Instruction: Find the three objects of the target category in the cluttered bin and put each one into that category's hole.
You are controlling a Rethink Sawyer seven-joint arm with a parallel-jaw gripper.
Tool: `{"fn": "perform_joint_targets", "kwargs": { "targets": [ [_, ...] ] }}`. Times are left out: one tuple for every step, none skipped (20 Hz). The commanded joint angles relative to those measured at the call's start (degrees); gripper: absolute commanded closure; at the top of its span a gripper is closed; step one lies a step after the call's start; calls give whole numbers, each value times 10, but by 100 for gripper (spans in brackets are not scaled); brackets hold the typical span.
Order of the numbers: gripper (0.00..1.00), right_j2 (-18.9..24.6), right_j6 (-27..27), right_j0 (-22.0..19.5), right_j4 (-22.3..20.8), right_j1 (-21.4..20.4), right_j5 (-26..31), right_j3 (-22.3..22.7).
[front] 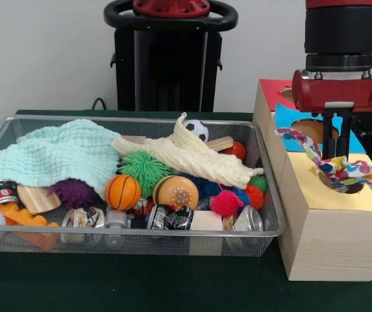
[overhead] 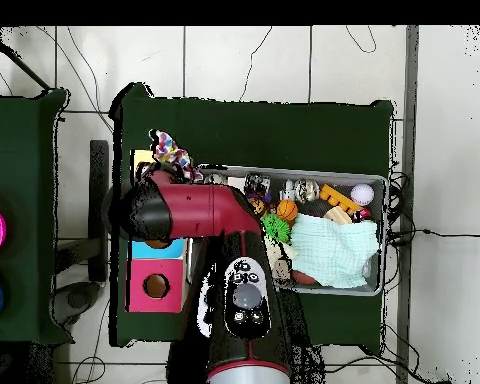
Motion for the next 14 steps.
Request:
{"fn": "perform_joint_targets", "kwargs": {
  "targets": [
    [100, 19, 69, 5, -6, 10, 25, 53],
    [100, 19, 70, 6, -6, 11, 23, 53],
    [100, 18, 71, 8, -6, 13, 21, 51],
    [100, 18, 72, 9, -6, 15, 18, 51],
    [100, 17, 73, 11, -6, 16, 17, 50],
    [100, 17, 74, 12, -5, 17, 16, 50],
    [100, 16, 76, 14, -5, 17, 15, 51],
    [100, 15, 78, 16, -4, 17, 14, 52],
    [100, 14, 78, 17, -4, 17, 14, 51],
    [100, 13, 80, 18, -3, 17, 13, 52],
    [100, 12, 80, 20, -3, 17, 13, 52],
    [100, 12, 77, 20, -4, 17, 14, 50],
    [100, 12, 75, 20, -6, 17, 14, 49],
    [100, 9, 72, 21, -8, 18, 16, 46]
  ]
}}
